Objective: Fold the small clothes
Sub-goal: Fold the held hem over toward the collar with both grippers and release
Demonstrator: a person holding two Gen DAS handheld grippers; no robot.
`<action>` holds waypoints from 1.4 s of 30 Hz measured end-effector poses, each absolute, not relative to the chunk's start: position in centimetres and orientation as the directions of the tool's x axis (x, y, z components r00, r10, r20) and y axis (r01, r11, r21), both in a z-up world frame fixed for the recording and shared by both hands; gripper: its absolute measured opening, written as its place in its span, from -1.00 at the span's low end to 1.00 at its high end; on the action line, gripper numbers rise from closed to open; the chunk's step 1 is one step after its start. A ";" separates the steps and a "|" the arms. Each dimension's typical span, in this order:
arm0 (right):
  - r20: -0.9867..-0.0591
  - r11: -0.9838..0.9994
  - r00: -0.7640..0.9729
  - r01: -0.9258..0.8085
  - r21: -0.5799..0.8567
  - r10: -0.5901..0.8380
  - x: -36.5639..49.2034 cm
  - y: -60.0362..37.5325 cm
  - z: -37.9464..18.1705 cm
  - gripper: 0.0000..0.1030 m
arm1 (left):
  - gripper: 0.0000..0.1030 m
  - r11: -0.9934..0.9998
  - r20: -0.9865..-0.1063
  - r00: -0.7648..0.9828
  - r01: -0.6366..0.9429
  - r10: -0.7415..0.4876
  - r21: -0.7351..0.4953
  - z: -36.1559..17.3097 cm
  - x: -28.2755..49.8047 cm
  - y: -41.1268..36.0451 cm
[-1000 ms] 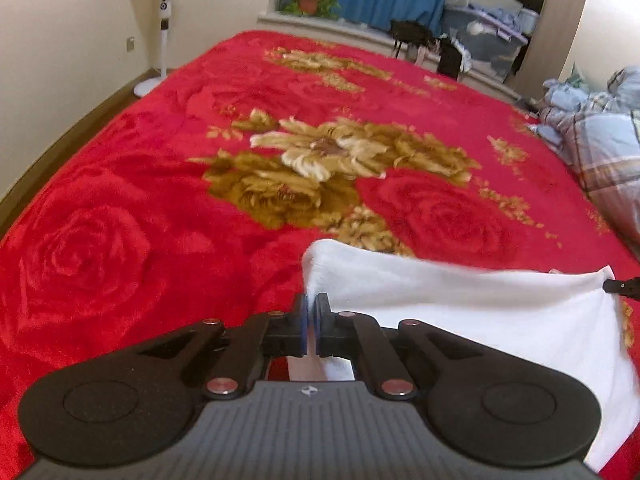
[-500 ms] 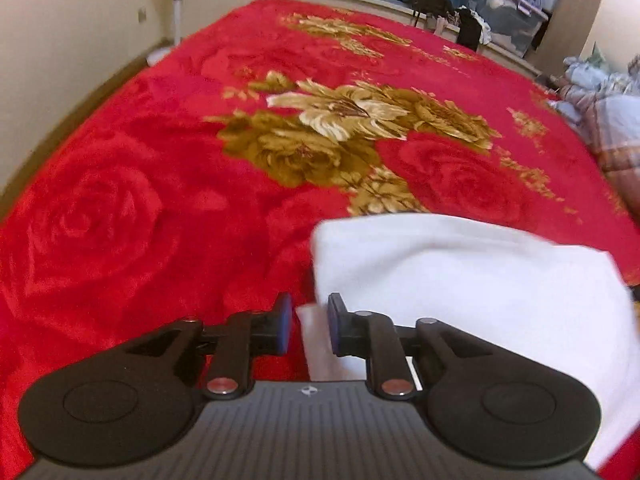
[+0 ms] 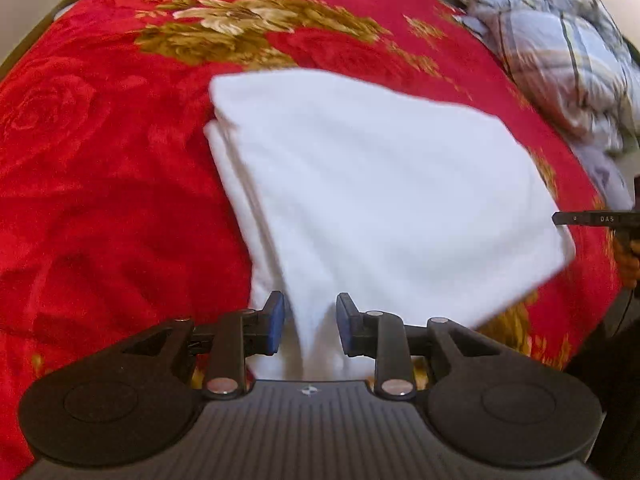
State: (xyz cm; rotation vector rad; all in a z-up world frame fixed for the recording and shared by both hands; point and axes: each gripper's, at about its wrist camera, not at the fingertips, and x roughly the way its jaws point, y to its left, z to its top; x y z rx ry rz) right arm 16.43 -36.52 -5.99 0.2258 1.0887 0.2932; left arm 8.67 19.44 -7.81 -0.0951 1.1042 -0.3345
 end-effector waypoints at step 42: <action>-0.783 0.985 0.598 -0.128 0.116 0.170 10.8 -35.4 -3.3 -0.25 | 0.28 0.950 -0.812 0.509 0.038 -0.285 -0.309 -6.5 6.5 22.2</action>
